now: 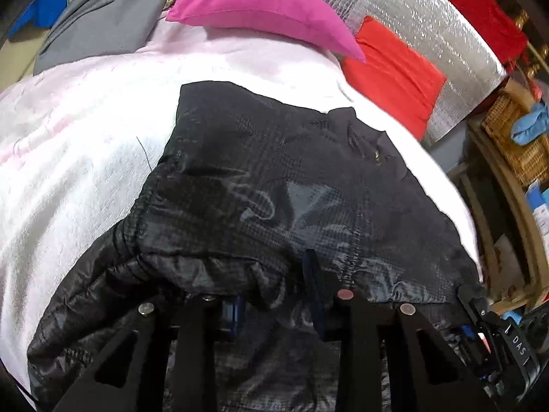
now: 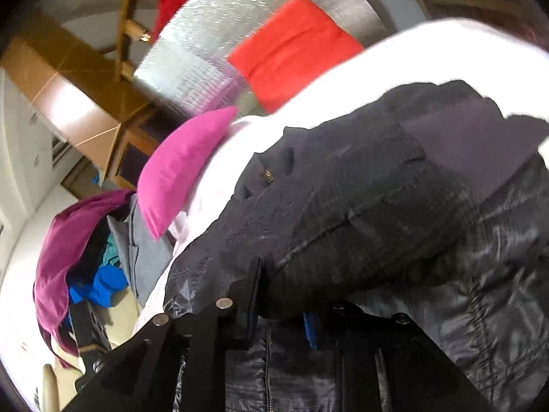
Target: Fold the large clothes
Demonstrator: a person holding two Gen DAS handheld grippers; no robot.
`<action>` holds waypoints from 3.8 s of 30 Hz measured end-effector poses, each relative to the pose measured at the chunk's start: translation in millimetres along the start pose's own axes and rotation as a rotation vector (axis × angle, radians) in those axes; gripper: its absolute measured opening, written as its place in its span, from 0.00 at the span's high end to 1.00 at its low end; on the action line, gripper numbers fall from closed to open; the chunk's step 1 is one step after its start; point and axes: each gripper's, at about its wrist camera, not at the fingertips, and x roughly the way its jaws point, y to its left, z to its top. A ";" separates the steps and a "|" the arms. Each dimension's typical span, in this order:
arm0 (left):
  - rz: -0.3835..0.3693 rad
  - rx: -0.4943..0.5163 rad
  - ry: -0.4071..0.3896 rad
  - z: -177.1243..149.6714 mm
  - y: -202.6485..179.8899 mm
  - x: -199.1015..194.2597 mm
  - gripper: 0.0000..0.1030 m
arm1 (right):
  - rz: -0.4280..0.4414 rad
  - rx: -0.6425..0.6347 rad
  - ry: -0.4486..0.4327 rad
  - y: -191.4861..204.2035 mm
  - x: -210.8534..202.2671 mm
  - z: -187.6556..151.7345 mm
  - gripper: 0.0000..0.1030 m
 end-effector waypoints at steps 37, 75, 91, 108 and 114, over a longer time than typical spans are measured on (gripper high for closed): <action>0.257 0.383 -0.234 -15.5 -25.2 -55.3 0.62 | -0.172 0.168 -0.136 -73.4 -94.3 65.6 0.29; 0.311 0.325 -0.216 15.0 -4.9 -44.1 0.34 | -0.207 0.196 0.000 -113.5 -40.3 70.7 0.39; -0.092 -0.006 0.092 54.7 70.6 14.2 0.23 | -0.158 0.253 0.025 -128.2 -33.2 69.0 0.25; 0.001 0.145 0.002 51.3 31.6 8.6 0.76 | -0.187 0.030 -0.072 -82.2 -47.9 65.2 0.61; 0.080 0.199 0.012 50.1 21.9 16.4 0.72 | -0.208 0.109 0.025 -102.9 -31.3 63.3 0.55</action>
